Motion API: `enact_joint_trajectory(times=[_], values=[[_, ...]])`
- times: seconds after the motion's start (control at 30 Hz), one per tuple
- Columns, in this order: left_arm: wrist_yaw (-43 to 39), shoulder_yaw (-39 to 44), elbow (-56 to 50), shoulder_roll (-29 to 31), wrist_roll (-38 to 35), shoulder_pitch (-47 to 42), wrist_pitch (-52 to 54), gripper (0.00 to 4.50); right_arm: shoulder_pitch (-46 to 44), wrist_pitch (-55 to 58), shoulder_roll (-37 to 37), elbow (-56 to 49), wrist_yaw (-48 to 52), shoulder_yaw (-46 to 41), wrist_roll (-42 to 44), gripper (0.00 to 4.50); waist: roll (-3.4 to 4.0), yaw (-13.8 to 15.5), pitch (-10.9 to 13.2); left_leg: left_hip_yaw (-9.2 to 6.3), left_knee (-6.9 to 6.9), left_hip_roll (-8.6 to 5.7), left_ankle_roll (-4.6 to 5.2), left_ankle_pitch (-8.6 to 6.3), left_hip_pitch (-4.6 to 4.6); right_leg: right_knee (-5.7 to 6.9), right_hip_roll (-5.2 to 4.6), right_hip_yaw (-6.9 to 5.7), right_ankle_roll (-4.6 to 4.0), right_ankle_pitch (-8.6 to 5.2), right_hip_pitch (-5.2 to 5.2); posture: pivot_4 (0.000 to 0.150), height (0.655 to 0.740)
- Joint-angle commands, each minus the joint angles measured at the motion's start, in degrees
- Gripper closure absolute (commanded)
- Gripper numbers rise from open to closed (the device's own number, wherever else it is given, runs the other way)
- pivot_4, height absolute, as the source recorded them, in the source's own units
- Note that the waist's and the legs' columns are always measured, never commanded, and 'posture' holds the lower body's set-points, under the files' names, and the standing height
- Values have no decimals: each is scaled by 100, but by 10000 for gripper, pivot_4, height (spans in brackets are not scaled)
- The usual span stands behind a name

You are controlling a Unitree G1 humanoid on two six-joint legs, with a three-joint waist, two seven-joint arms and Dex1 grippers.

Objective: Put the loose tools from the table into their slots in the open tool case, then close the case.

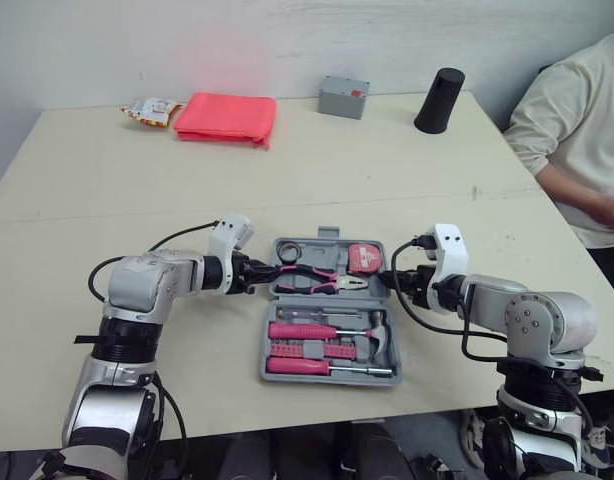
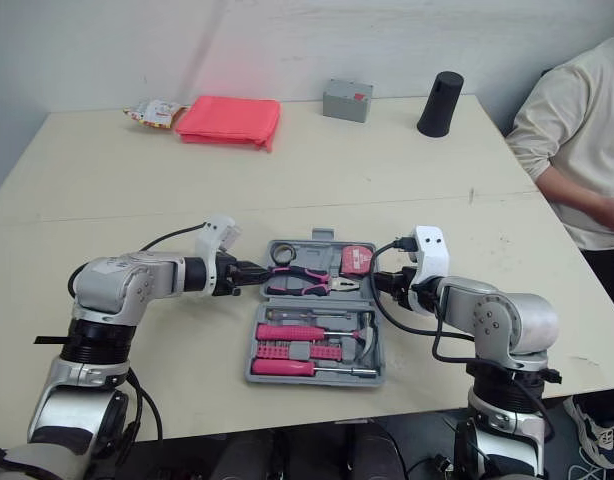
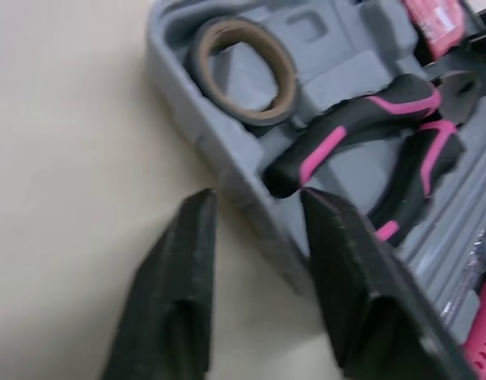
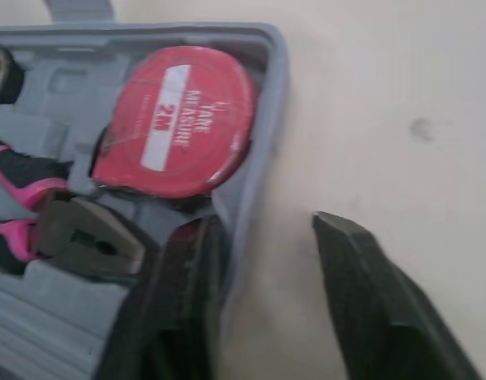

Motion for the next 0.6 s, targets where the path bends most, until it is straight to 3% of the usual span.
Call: enact_joint_trajectory(times=[0.03,0.07,0.37,0.6], values=[[50,-129,-183,-33,-61,89,15,44547,-96,-217,-59,32,-3,29,-106,42482,2,12,-1,0,0,0,0,0,4,0,-1,-1,0,0,3,1500,7400],[62,-135,-184,-42,-62,107,1,45000,-79,-216,-74,3,25,65,-91,44763,2,16,-1,-1,0,-1,0,0,6,0,-2,-1,0,0,5,1500,7400],[82,8,-297,-180,-120,64,-600,45000,-185,-462,-212,-462,202,257,18,44763,8,23,3,-3,-2,-4,1,-1,4,-2,-8,-2,0,0,6,1500,7400],[170,144,8,-345,233,-371,-2315,45000,-233,-2189,-364,-513,148,716,-694,44763,27,7,19,-2,-1,-6,-4,4,-41,2,-2,-6,3,2,-37,1500,7400]])
